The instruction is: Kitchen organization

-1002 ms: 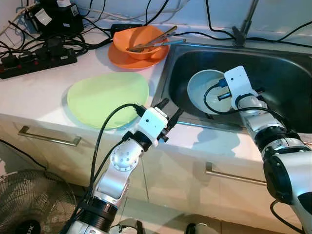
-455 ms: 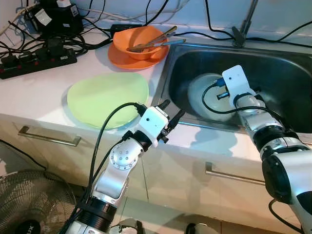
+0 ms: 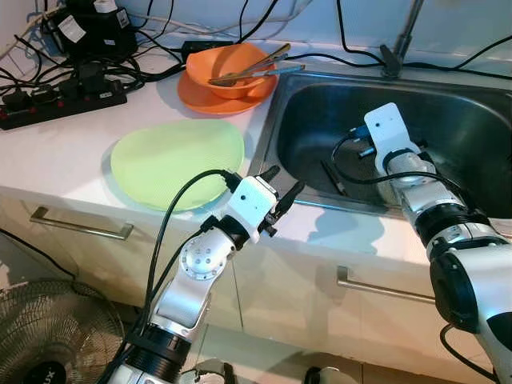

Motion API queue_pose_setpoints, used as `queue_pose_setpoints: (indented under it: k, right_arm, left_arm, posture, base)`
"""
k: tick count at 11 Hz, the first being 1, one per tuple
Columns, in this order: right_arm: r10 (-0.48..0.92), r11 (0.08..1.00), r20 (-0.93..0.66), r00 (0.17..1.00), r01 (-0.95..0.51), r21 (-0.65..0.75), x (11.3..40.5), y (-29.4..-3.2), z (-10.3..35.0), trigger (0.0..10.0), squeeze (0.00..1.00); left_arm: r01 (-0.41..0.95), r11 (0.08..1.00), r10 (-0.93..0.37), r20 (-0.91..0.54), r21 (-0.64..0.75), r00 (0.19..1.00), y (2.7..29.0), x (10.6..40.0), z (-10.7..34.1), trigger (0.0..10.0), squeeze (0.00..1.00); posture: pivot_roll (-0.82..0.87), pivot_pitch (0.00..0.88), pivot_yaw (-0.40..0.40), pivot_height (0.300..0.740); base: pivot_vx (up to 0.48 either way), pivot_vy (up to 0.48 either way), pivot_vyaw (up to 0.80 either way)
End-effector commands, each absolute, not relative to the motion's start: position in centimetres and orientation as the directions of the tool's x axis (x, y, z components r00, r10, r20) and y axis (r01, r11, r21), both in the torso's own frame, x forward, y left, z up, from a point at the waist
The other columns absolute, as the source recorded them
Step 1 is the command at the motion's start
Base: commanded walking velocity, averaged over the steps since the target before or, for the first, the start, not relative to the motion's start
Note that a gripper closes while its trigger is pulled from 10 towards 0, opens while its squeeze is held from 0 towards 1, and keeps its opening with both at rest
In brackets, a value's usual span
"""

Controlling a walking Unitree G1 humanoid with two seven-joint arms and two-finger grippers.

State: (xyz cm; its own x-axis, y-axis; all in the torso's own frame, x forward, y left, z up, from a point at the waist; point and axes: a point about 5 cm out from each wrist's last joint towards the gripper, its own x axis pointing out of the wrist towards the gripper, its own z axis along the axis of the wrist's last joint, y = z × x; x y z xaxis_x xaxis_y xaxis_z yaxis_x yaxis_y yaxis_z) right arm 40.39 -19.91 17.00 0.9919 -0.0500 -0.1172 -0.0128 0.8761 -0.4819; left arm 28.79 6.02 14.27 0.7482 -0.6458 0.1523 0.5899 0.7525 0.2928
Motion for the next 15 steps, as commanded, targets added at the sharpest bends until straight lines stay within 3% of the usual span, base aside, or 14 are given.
queue_pose_setpoints:
  k: [1,4,6,9,11,15]
  right_arm:
    - [-0.001,0.904,-0.022,1.0,-0.009,-0.428,41.1,-19.0,19.4,10.0,0.0]
    - [0.145,0.966,0.211,0.967,-0.092,-0.242,41.2,-17.2,23.2,10.0,0.0]
    - [0.196,0.974,0.397,0.897,-0.129,-0.188,39.8,-17.9,25.0,10.0,0.0]
    - [0.127,0.991,0.55,0.825,-0.084,-0.103,34.9,-19.3,23.8,10.0,0.0]
    - [0.073,0.997,0.565,0.822,-0.056,-0.047,31.4,-18.6,21.3,10.0,0.0]
    - [0.012,0.999,0.466,0.884,0.009,-0.045,28.9,-16.9,16.6,10.0,0.0]
  left_arm:
    - [0.586,0.759,-0.635,0.12,0.286,0.763,6.1,28.6,13.4,10.0,0.0]
    - [0.544,0.79,-0.596,0.149,0.283,0.789,6.4,28.8,13.6,10.0,0.0]
    - [0.535,0.8,-0.586,0.16,0.272,0.794,6.3,28.7,13.5,10.0,0.0]
    - [0.513,0.816,-0.565,0.173,0.268,0.807,6.6,28.7,13.6,10.0,0.0]
    - [0.484,0.835,-0.536,0.188,0.26,0.823,7.0,28.8,13.5,10.0,0.0]
    - [0.398,0.88,-0.457,0.234,0.259,0.858,8.2,29.1,14.0,10.0,0.0]
  posture:
    - [0.1,0.049,0.01,0.74]
    - [0.08,0.057,0.006,0.74]
    - [0.06,0.062,0.001,0.74]
    - [0.03,0.071,0.002,0.74]
    - [0.03,0.074,0.006,0.74]
    - [0.03,0.069,0.007,0.74]
  base:
    - [0.0,0.0,0.0]
    - [0.0,0.0,0.0]
    - [0.0,0.0,0.0]
    - [0.0,0.0,0.0]
    - [0.0,0.0,0.0]
    - [0.0,0.0,0.0]
